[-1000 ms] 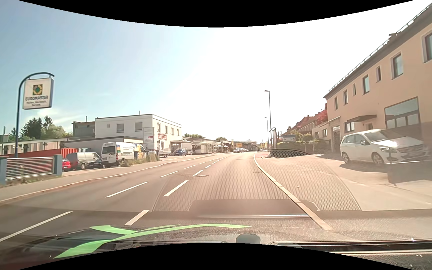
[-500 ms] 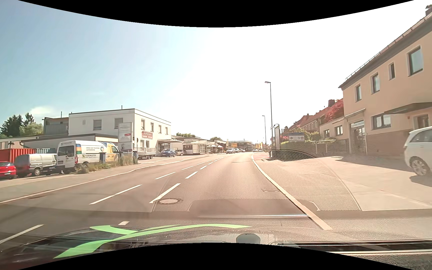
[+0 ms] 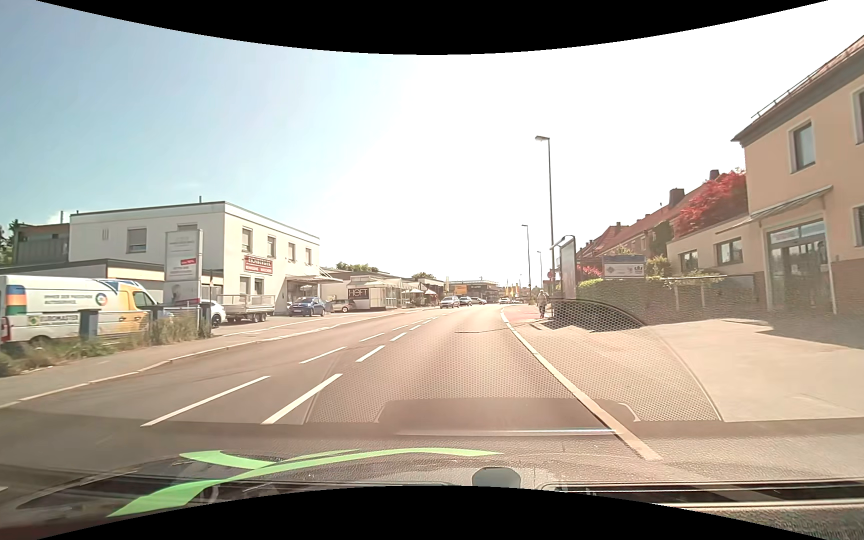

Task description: Follow the waypoints while adhering to traffic rules and regulations

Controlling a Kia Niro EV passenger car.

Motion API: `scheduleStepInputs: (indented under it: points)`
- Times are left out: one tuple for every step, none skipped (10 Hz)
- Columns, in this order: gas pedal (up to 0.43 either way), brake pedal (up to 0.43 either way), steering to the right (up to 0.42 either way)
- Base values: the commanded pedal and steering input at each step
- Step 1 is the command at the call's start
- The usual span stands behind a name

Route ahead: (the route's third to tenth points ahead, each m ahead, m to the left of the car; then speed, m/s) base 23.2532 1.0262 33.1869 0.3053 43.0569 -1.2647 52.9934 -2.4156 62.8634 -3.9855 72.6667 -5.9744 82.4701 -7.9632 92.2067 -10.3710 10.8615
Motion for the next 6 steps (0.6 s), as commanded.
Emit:
scheduleStepInputs:
  points:
    - [0.209,0.0,0.01]
    - [0.209,0.0,0.011]
    - [0.209,0.0,0.011]
    - [0.209,0.0,0.009]
    - [0.209,0.0,0.009]
    - [0.209,0.0,0.009]
